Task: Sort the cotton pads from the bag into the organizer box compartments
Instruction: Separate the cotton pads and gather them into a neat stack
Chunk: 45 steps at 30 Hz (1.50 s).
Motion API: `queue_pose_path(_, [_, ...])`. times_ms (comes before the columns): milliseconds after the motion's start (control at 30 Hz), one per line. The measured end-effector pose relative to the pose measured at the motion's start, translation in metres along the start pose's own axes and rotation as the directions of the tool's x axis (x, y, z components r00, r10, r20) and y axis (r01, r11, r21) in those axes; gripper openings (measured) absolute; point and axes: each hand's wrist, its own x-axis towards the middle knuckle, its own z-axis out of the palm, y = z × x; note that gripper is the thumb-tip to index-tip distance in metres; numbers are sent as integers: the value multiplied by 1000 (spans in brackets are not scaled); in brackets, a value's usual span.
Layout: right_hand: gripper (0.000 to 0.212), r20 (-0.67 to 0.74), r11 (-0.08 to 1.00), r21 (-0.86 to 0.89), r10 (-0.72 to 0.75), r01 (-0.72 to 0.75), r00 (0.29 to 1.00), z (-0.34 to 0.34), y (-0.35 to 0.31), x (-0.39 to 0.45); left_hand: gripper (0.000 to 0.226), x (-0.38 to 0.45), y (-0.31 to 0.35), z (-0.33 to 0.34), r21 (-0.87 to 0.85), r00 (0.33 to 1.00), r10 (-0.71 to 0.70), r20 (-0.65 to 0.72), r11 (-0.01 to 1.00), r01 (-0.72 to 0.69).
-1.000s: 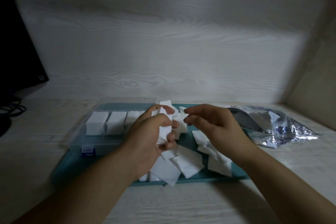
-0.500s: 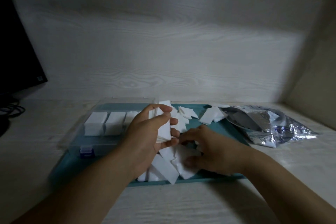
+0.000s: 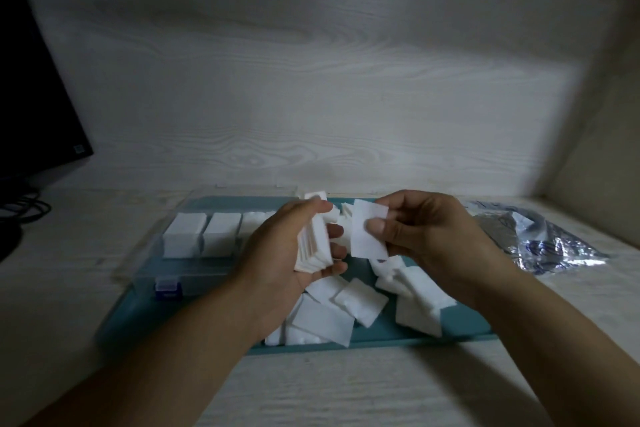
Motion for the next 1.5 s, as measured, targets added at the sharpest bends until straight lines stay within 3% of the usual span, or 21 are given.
queue_pose_path(167, [18, -39, 999, 6, 44, -43, 998, 17, 3, -5, 29, 0, -10, 0, 40, 997, -33, 71, 999, 30])
queue_pose_path(333, [13, -127, 997, -16, 78, -81, 989, 25, 7, -8, 52, 3, -14, -1, -2, 992, -50, 115, 999, 50])
queue_pose_path(467, [16, -200, 964, -266, -44, -11, 979, 29, 12, -8, 52, 4, -14, -3, 5, 986, -66, 152, 998, 66])
queue_pose_path(567, [22, -192, 806, -587, -227, 73, 955, 29, 22, -10, 43, 2, -13, -2, 10, 987, -58, 152, 998, 57])
queue_pose_path(633, [19, -186, 737, -665, -323, 123, 928, 28, 23, -11, 32, 2, -9, -2, 0, 995, -42, 95, 999, 42])
queue_pose_path(700, [13, -94, 748, -627, -349, 217, 932, 24, 15, -13, 25, 3, -2, -4, -22, 1000, 2, 11, 1000, -2])
queue_pose_path(733, [13, 27, 742, -616, -314, 263, 949, 21, 10, -15, 24, 4, 3, -5, -37, 999, 25, -30, 999, -26])
queue_pose_path(767, [19, 184, 717, -630, -235, 298, 954, 18, 4, -17, 24, 4, 6, -6, -47, 997, 42, -70, 998, -45])
queue_pose_path(833, [38, 443, 609, -702, -31, 369, 896, 14, -3, -19, 23, 5, 10, -8, -54, 989, 57, -136, 996, -64])
queue_pose_path(933, [62, 489, 445, -822, 230, 356, 841, 15, -4, -21, 22, 5, 11, -9, -59, 981, 57, -183, 996, -69])
queue_pose_path(1033, [54, 517, 349, -837, 253, 422, 817, 19, 0, -22, 22, 6, 11, -9, -59, 981, 58, -186, 996, -70])
queue_pose_path(1133, [25, 571, 371, -789, 150, 490, 807, 20, 6, -20, 22, 6, 10, -8, -29, 982, 69, -176, 997, -76])
queue_pose_path(1200, [12, 536, 384, -787, 39, 483, 843, 20, 13, -17, 22, 5, 9, -8, -8, 983, 74, -167, 997, -77])
queue_pose_path(1367, [8, 313, 535, -774, -141, 338, 939, 15, 12, -13, 19, 4, 9, -8, 49, 984, 82, -158, 996, -75])
queue_pose_path(1500, [13, 180, 669, -679, -247, 301, 952, 11, 8, -12, 20, 2, 4, -10, 162, 996, 48, -72, 986, -35])
